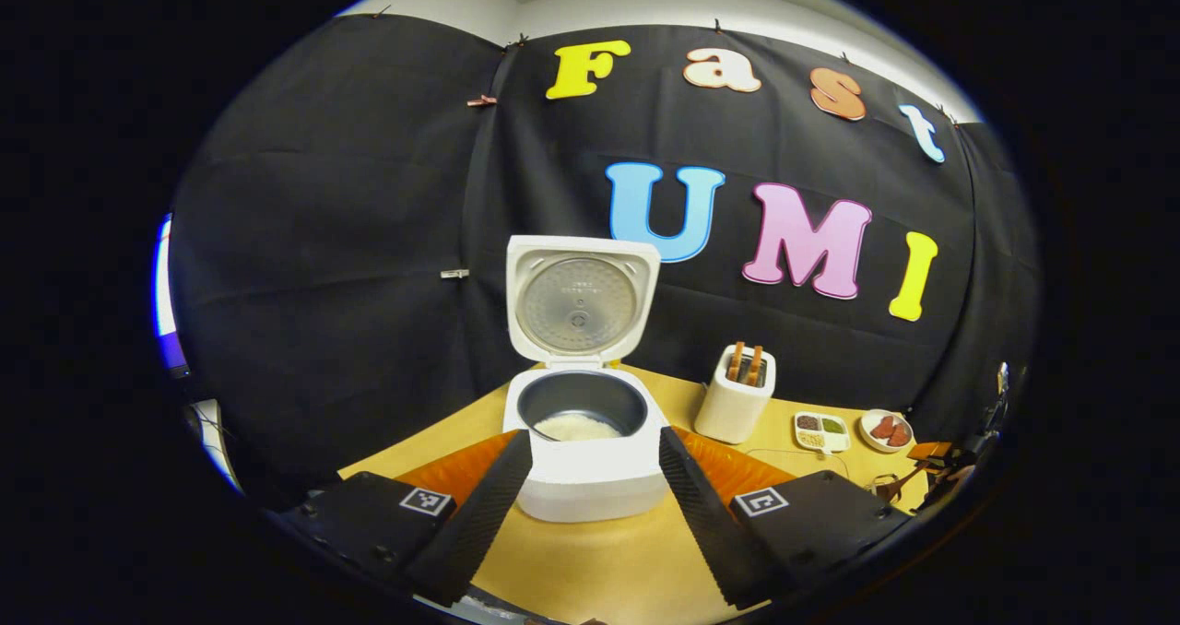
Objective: Close the left gripper, press the button to open the rice cooker; take a wooden spoon from the chopstick holder with the right hand, scoop a spoonful of rice and pour it into the rice cooker, then put the wooden spoon back into the chopstick holder.
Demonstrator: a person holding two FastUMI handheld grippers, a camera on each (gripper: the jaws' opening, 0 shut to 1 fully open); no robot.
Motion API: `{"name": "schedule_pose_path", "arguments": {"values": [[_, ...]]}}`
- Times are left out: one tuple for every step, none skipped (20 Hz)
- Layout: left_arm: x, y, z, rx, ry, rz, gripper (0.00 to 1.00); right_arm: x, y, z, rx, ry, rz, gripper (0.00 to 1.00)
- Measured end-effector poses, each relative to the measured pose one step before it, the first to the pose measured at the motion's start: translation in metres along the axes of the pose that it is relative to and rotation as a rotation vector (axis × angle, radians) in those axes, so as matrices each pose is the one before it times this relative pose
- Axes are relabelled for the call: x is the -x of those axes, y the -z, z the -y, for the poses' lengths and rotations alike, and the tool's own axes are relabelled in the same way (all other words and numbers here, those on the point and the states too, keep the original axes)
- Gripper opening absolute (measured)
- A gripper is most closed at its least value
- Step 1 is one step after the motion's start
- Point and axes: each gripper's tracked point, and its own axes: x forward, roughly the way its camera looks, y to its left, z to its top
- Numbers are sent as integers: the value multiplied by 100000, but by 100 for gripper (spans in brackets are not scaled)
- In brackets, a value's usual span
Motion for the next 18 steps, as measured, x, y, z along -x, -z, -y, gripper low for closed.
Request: {"name": "schedule_pose_path", "arguments": {"values": [[-385, -689, -620, 1801, -681, 487, 96, 787, -263, 252, 715, 1144, 1099, 84], [-512, -906, -547, 2519, -312, 541, 96, 551, -357, 675, 2106, 3665, 2741, 99], [-586, -923, -645, 2605, -386, 298, 96, 736, -613, 677, 2558, 3431, 3519, 99], [-676, -956, -484, 1906, 3, 497, 95, 1149, -701, 502, 2744, 2355, 3566, 98], [-783, -1075, -332, 1004, 363, 817, 96, 971, -758, 439, 2864, 1866, 3227, 98], [-935, -1405, -636, 109, -497, 1052, 96, 1206, -592, 484, 2972, 1831, 2807, 98], [-830, -1092, -445, -563, 91, 698, 96, 853, -482, 489, 1693, 1777, 1626, 98], [-878, -1385, -106, -900, 1072, 1290, 96, 904, -217, 354, 1324, 1346, 628, 98], [-967, -1407, 31, -1295, 1110, 1264, 96, 886, -230, 394, 1024, 1298, 523, 98], [-957, -1437, 40, -1474, 1896, 1591, 95, 978, -452, 286, 643, 1169, 1019, 99], [-1039, -1115, 121, -933, 1958, 345, 95, 899, -830, 543, 1251, 1245, 1467, 99], [-1096, -1183, 27, 42, 2074, 267, 95, 1010, -681, 270, 1391, 1358, 1815, 99], [-1147, -1199, 34, 1177, 1730, 161, 95, 1169, -501, -12, 1119, 842, 2076, 98], [-1105, -953, 85, 2167, 1911, -924, 95, 954, -610, 132, 1129, 667, 2211, 98], [-1209, -989, 357, 2051, 2156, -569, 95, 980, -686, -19, 1332, 525, 1826, 98], [-1202, -1074, 155, 579, 1108, -413, 95, 838, -509, -36, 1461, 329, 1570, 98], [-1320, -1074, 49, -684, 1468, -143, 95, 767, -536, -100, 1945, 49, 1495, 98], [-1319, -1023, -140, -1047, -42, -489, 95, 764, -514, -83, 2162, 248, 1368, 98]]}}
